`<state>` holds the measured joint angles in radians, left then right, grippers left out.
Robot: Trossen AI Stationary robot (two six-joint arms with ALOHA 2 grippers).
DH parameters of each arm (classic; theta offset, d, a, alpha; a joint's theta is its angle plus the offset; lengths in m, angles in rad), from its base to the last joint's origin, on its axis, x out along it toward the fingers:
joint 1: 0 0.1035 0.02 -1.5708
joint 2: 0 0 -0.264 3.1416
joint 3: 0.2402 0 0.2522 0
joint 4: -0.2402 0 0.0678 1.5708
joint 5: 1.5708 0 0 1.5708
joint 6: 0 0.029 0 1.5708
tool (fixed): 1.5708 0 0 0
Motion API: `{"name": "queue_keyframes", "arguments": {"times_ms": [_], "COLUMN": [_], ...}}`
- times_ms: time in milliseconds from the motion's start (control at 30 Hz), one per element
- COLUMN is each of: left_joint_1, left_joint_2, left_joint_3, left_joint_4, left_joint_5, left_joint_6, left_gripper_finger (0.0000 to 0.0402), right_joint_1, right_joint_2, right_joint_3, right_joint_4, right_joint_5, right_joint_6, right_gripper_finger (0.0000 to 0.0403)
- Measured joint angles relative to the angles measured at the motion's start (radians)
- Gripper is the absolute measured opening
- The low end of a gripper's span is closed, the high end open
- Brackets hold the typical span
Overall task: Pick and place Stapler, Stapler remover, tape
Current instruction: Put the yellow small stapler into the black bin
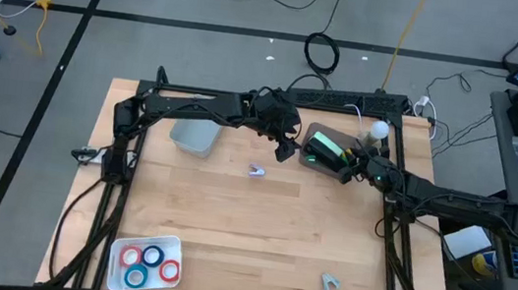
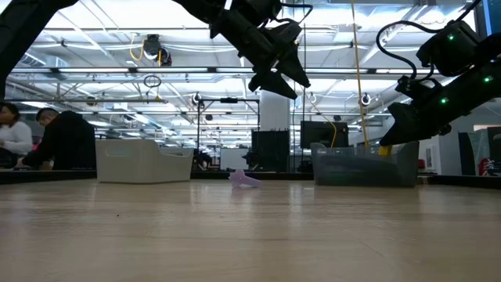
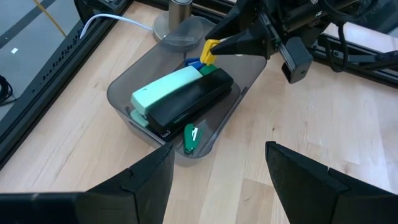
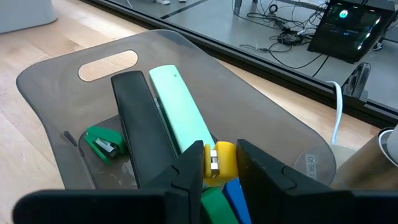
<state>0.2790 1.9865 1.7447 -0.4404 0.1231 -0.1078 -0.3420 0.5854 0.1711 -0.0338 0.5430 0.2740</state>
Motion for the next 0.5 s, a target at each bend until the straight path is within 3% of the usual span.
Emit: {"name": "queue_keyframes", "arguments": {"times_ms": [500], "left_joint_1": [-0.001], "left_joint_2": [0.000], "left_joint_3": [0.000], "left_joint_4": [0.000], "left_joint_5": [0.001], "left_joint_6": [-0.002], "left_gripper_finger": [0.0257], "right_joint_1": [0.000], "right_joint_2": [-0.002], "right_joint_3": [0.000], "right_joint_4": [0.015], "right_joint_5": [0.005], "right_joint_6": [-0.012], "right_gripper_finger": [0.0146]}}
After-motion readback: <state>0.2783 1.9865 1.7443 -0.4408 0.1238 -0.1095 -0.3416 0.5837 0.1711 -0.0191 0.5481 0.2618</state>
